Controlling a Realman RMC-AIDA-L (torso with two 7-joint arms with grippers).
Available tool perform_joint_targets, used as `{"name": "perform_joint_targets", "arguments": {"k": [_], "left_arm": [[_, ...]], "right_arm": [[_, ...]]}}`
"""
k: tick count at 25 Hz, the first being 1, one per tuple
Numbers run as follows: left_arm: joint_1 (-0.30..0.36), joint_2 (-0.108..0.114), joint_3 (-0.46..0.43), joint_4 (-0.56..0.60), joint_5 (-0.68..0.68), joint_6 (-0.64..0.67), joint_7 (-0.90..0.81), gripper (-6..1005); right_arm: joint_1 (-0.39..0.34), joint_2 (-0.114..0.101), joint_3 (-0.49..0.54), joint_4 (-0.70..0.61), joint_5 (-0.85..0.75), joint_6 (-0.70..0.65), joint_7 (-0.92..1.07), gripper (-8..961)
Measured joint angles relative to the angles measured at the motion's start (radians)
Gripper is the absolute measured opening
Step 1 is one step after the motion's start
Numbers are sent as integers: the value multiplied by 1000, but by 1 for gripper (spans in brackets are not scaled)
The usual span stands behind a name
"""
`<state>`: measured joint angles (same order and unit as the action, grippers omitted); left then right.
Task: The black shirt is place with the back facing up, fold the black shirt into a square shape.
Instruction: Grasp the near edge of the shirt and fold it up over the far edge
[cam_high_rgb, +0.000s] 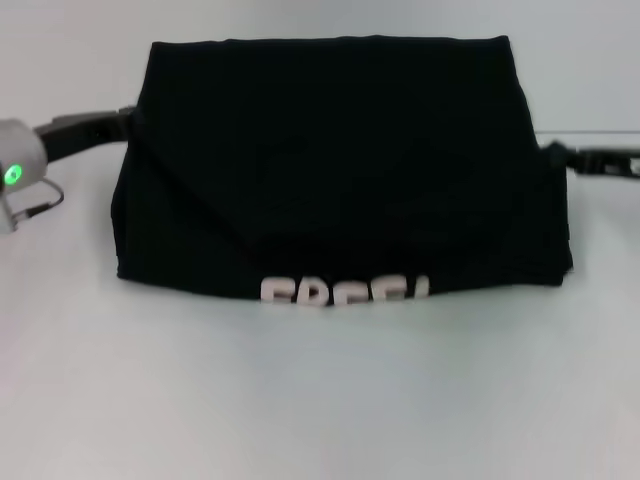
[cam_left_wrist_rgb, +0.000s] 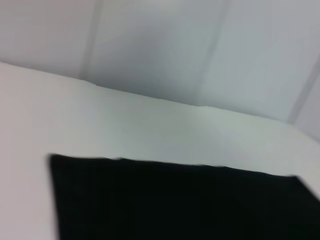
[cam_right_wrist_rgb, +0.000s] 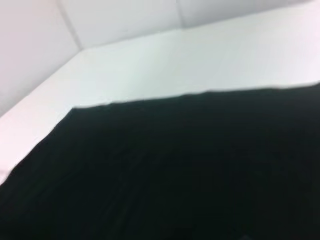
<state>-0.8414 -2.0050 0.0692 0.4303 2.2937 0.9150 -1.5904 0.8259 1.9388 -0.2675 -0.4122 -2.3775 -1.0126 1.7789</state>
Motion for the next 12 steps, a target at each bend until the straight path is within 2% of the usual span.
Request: {"name": "perform_joint_targets", "arguments": {"k": [3, 5, 12], "left_arm": [[-51, -6, 0, -41, -7, -148, 43, 0], [-77, -8, 0, -65, -32, -219, 84, 0], [-124, -2, 0, -98, -134, -331, 197, 1]], "right_arm": [[59, 6, -21, 43, 31, 146, -9, 55], [111, 22, -48, 60, 58, 265, -11, 55], [186, 51, -83, 67, 93, 441, -10, 58]]}}
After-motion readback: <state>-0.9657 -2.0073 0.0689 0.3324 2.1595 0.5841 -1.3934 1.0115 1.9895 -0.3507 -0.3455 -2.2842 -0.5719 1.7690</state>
